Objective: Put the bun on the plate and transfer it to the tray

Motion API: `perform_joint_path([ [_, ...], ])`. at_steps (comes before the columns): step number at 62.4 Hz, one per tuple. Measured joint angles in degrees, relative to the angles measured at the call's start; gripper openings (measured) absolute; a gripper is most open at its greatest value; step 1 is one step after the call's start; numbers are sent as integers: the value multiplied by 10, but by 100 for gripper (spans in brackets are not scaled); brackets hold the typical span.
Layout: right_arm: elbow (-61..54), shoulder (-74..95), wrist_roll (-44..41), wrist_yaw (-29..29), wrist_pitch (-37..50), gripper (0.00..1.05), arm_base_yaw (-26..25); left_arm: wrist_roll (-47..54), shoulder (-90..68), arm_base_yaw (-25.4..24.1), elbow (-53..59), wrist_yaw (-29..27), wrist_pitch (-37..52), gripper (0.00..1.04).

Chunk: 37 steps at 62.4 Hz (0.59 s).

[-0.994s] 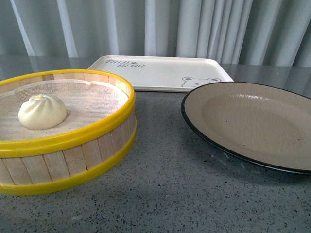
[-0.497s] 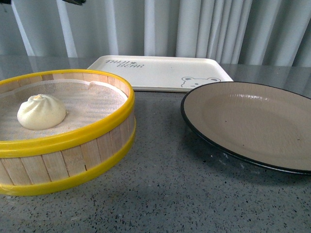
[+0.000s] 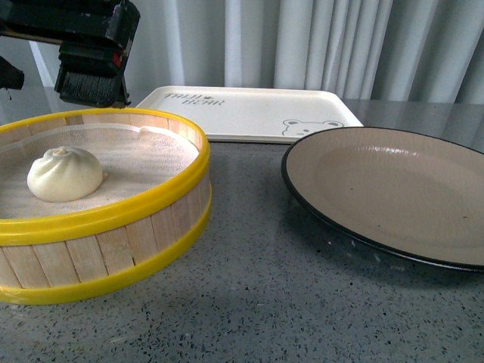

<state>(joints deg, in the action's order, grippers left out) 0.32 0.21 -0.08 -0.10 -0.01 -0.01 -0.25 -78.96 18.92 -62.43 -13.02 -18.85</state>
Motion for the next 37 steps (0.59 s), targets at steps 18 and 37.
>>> perform_joint_path([
  [18,0,0,0,0,0,96,0,0,-9,-2,31,-5,-1,98],
  [37,0,0,0,0,0,96,0,-2,-19,-2,37,-5,-6,98],
])
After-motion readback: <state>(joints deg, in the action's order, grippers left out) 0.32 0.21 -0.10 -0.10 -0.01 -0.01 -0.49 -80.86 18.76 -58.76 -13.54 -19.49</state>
